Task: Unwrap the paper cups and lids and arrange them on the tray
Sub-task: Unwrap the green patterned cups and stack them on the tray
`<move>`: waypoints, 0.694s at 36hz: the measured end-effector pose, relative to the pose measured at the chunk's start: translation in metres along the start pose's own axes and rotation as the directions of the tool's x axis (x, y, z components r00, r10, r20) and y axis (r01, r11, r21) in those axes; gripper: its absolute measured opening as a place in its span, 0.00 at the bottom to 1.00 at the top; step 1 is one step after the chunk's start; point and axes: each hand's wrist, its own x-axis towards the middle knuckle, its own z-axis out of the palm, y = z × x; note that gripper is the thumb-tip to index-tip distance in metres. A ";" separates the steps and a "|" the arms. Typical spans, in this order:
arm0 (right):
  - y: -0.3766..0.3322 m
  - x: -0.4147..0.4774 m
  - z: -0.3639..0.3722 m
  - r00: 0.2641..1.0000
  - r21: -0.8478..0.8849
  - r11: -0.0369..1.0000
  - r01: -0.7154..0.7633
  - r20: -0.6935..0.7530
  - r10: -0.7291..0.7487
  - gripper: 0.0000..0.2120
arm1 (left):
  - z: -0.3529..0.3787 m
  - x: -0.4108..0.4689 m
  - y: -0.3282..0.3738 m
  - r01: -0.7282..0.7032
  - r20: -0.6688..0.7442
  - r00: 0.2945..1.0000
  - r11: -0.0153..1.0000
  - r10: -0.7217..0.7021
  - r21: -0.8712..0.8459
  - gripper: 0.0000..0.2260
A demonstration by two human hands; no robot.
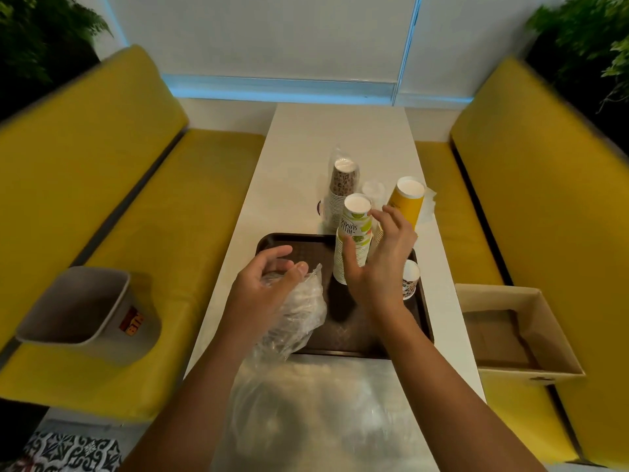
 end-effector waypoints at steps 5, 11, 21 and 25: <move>-0.037 -0.021 -0.041 0.894 0.380 0.925 -0.016 0.419 -0.157 0.19 | 0.007 0.000 0.002 0.022 0.118 0.993 1.000 -0.019 -0.019 0.26; -0.010 -0.050 -0.054 0.879 0.372 0.898 -0.237 0.476 0.034 0.09 | 0.028 -0.006 0.021 0.008 0.092 0.996 0.994 0.001 -0.105 0.29; -0.010 -0.062 -0.093 0.728 0.430 0.587 -0.686 0.400 0.557 0.15 | 0.067 -0.043 0.015 0.121 0.116 0.988 0.972 -0.099 -0.203 0.16; -0.003 -0.063 -0.115 0.784 0.338 0.722 -0.603 0.419 0.459 0.13 | 0.075 -0.054 0.011 0.037 0.034 0.999 0.995 -0.034 -0.089 0.12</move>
